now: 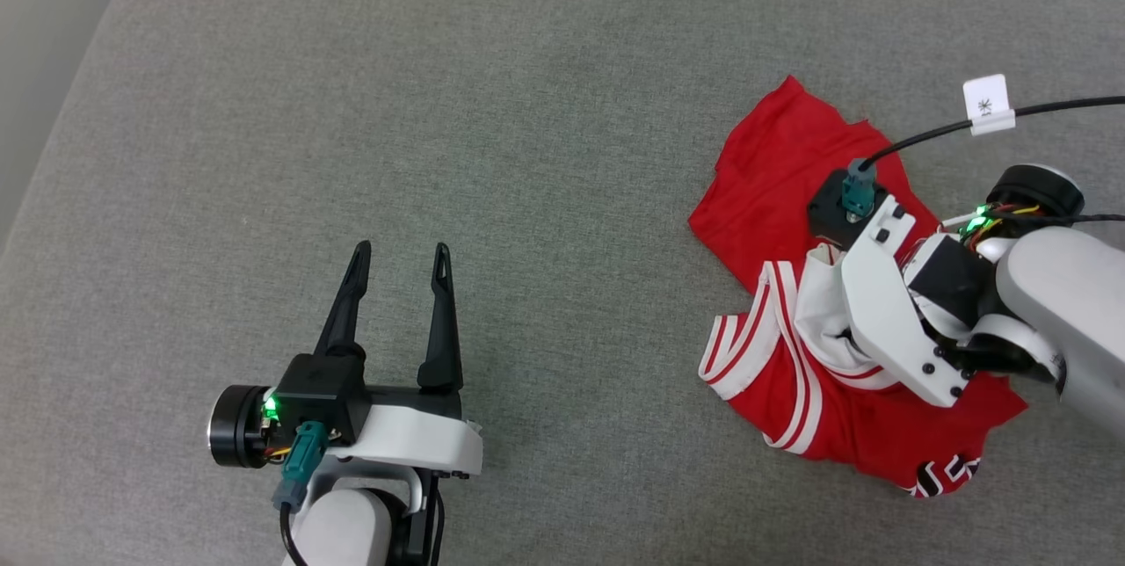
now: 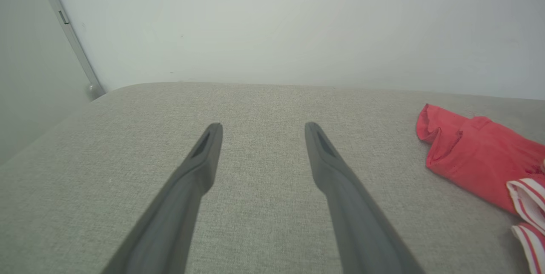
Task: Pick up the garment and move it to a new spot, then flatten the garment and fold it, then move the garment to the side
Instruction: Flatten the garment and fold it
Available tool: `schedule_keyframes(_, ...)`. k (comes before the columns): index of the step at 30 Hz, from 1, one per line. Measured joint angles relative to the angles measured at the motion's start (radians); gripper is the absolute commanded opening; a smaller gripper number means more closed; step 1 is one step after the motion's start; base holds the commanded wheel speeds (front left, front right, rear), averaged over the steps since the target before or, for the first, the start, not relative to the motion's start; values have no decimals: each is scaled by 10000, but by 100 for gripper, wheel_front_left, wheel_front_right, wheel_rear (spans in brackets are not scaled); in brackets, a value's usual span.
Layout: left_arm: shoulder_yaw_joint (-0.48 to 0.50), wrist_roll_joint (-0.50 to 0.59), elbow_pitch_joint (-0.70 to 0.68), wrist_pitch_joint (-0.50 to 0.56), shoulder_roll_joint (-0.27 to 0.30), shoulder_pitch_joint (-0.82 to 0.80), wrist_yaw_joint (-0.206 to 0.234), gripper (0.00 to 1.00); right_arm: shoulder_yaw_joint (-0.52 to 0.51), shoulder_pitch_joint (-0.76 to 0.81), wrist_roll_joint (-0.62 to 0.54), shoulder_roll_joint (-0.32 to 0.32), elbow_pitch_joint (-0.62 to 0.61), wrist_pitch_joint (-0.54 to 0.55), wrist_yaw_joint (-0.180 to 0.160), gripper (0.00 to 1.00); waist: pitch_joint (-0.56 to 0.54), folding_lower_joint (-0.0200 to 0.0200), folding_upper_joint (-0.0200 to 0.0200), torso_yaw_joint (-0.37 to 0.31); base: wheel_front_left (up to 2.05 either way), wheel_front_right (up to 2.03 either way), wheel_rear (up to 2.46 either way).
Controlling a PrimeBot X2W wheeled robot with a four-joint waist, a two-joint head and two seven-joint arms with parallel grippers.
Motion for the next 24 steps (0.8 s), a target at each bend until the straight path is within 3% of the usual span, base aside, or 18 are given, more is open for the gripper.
schedule_keyframes(1, 2, -2, 17, 0, 0, 0, 4, 100, 4, 40, -81, -10, -38, -67, 0, 100, -21, 0, 0, -20, 0, 0, 0)
schedule_keyframes(2, 4, -2, 38, 0, -2, 0, 17, 100, 10, 101, -119, -25, -71, -128, 0, 45, -42, -1, 0, -41, 0, 0, 0)
schedule_keyframes(3, 13, -2, 65, 0, 0, 0, 15, 100, 29, 126, -186, -25, -121, -234, 0, 0, -68, 0, 0, -67, 0, 0, 0)
schedule_keyframes(8, 75, 65, 150, 0, -4, 16, 0, 100, 88, 103, -136, -10, -234, -1292, 0, 0, -345, -1, 0, -240, 0, 0, 0)
schedule_keyframes(13, 240, 155, 211, 0, -4, 304, -15, 100, 67, -127, 376, -98, -408, -3078, 0, 0, -846, -1, 0, -458, 0, 0, 0)
schedule_keyframes(19, 472, 222, 180, 0, -2, 709, -46, 100, -746, 84, 1049, -943, -343, -5264, 2, 0, -1407, -3, 0, -814, 0, 0, 0)
schedule_keyframes(24, 543, 245, 113, 0, -4, 865, -63, 100, -1664, 1140, 1588, -1737, 470, -6654, 2, 0, -1564, -3, 0, -1116, 0, 0, 0)
